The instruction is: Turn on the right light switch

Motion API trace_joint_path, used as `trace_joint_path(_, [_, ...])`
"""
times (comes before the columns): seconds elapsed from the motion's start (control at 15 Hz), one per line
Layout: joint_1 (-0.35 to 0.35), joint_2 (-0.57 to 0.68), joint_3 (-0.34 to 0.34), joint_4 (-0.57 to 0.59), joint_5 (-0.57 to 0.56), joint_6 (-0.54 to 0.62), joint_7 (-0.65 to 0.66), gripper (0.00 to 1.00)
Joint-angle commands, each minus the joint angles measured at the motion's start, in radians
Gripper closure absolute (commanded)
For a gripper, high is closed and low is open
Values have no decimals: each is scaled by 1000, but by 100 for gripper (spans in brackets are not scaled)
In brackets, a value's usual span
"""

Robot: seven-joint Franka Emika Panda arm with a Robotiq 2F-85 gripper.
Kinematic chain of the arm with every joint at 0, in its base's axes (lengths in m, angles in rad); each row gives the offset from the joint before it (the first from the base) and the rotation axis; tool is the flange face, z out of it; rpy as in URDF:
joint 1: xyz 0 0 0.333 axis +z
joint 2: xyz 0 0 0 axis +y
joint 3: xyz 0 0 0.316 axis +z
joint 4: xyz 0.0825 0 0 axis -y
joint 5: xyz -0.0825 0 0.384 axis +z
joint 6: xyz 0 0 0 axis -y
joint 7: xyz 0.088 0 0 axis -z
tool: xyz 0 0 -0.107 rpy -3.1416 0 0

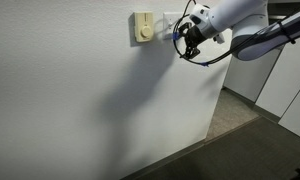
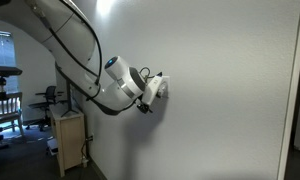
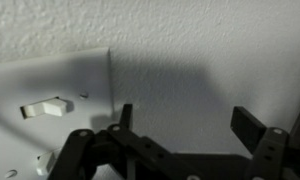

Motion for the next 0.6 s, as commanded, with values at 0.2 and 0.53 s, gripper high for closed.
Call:
trace_joint_path(0.2, [-47, -10, 14, 3, 16, -15, -79, 0])
trace_joint_path(0.53, [-64, -11, 21, 22, 22, -12, -110, 0])
